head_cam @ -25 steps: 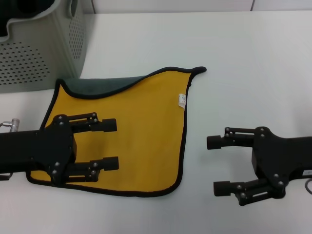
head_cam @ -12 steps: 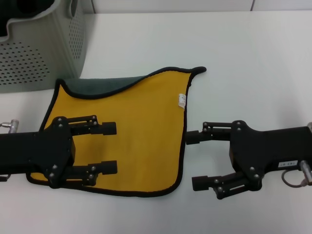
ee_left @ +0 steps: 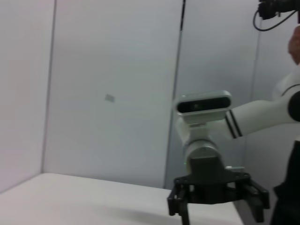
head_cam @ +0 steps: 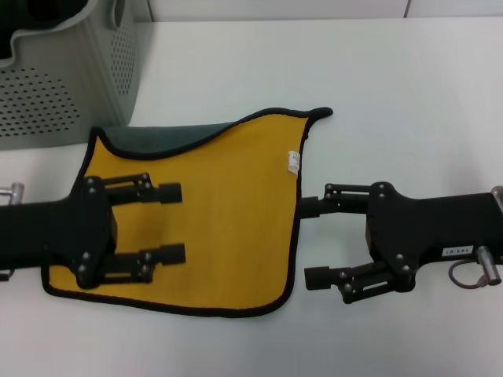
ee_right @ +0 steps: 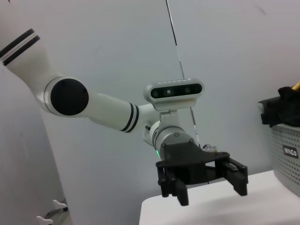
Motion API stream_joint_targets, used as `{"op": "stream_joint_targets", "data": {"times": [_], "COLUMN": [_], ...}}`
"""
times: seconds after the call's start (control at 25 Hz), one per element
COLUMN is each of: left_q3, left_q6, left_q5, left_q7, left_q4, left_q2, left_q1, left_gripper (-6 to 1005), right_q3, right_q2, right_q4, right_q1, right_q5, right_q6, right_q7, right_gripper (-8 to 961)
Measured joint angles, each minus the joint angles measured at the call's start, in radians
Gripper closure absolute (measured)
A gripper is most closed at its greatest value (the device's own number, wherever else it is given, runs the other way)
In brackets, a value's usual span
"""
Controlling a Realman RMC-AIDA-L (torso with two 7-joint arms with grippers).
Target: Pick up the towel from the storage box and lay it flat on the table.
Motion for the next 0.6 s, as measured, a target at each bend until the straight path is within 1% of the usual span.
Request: {"op": "stream_joint_targets", "data": {"times": [0.08,0.32,0.6], "left_q3": [-0.023,-0.053,-0.05], "left_q6": [-0.014,-0.037,-0.034], "left_q5": [0.002,0.001,0.009], "left_q7": [0.008,0.011,0.004], "left_q4": [0.003,0.012,0.012], "left_q2": [0.0,-0.008,0.0], "left_q1": [0.0,0.009,0.007], "left_gripper": [279,279,279], "right_q3": [0.002,0.003,0.003], "right_q2": [-0.002,-0.003,-0.003], "right_q4": [-0.001,0.002,0.003], "right_q1": [0.0,-0.016,-0.021], "right_q5": [0.0,0.001,0.002], "right_q6": [0.005,0.02,0.018], "right_q7": [0.001,-0.001,-0.001], "right_gripper": [86,86,86]}}
